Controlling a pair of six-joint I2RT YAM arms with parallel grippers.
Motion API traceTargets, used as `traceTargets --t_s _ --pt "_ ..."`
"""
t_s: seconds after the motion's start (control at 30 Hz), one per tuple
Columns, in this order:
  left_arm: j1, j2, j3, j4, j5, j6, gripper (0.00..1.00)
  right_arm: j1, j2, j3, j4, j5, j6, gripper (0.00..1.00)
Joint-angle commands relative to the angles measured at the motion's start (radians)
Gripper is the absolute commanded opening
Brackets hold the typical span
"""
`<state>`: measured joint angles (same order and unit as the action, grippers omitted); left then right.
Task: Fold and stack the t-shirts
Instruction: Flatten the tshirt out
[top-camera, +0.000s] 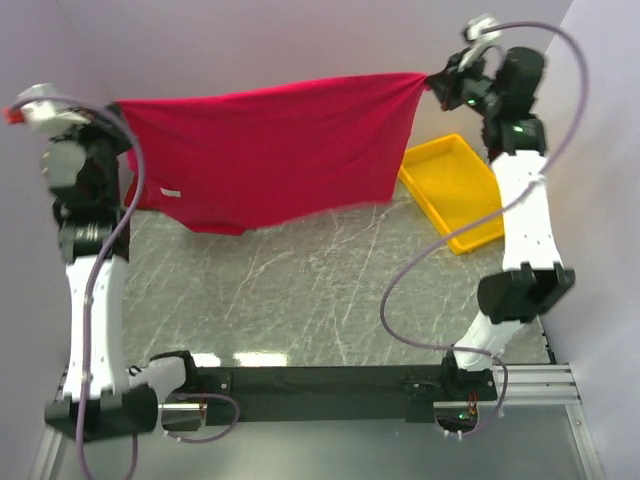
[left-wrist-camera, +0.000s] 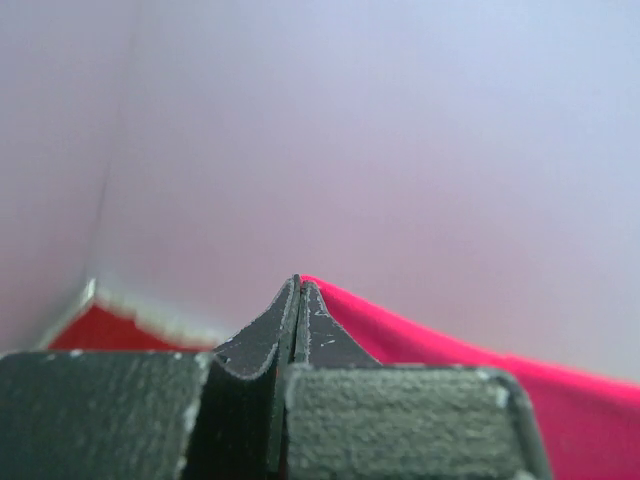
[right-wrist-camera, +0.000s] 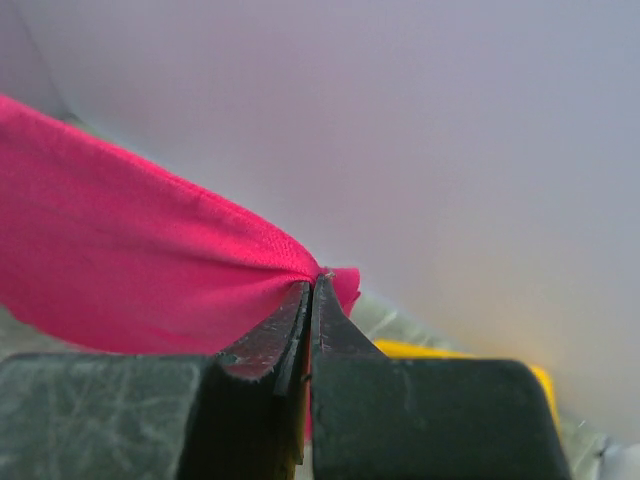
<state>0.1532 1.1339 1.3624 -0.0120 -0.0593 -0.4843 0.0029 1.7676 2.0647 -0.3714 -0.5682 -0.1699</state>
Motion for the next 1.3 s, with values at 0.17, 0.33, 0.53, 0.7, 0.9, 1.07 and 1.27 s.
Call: traceTargets --t_s 0.17,0.33,0.53,0.7,0.9,1.07,1.27 --pt "0.005 -0.235 0.110 0.046 -0.172 0.013 0.01 -0.110 -0.286 0.146 0.040 -0.176 0.148 0.00" --pt "0.005 -0.292 0.202 0.015 -0.197 0.061 0.01 -0.198 -0.370 0.208 0.094 -0.261 0.309 0.00" --pt "0.005 -0.333 0.248 0.001 -0.224 0.067 0.01 -0.317 -0.442 0.219 0.216 -0.349 0.490 0.00" --pt "0.003 -0.319 0.239 -0.023 -0.212 0.053 0.01 -0.327 -0.496 0.048 0.223 -0.328 0.471 0.00" --pt "0.003 -0.322 0.012 -0.025 -0.090 -0.043 0.01 -0.301 -0.573 -0.335 0.224 -0.308 0.336 0.00" --pt "0.005 -0.295 -0.296 0.073 0.024 -0.108 0.01 -0.239 -0.629 -0.687 0.258 -0.239 0.189 0.00" --pt "0.005 -0.140 -0.537 0.242 0.049 -0.160 0.01 -0.175 -0.529 -0.977 0.412 -0.121 0.104 0.00"
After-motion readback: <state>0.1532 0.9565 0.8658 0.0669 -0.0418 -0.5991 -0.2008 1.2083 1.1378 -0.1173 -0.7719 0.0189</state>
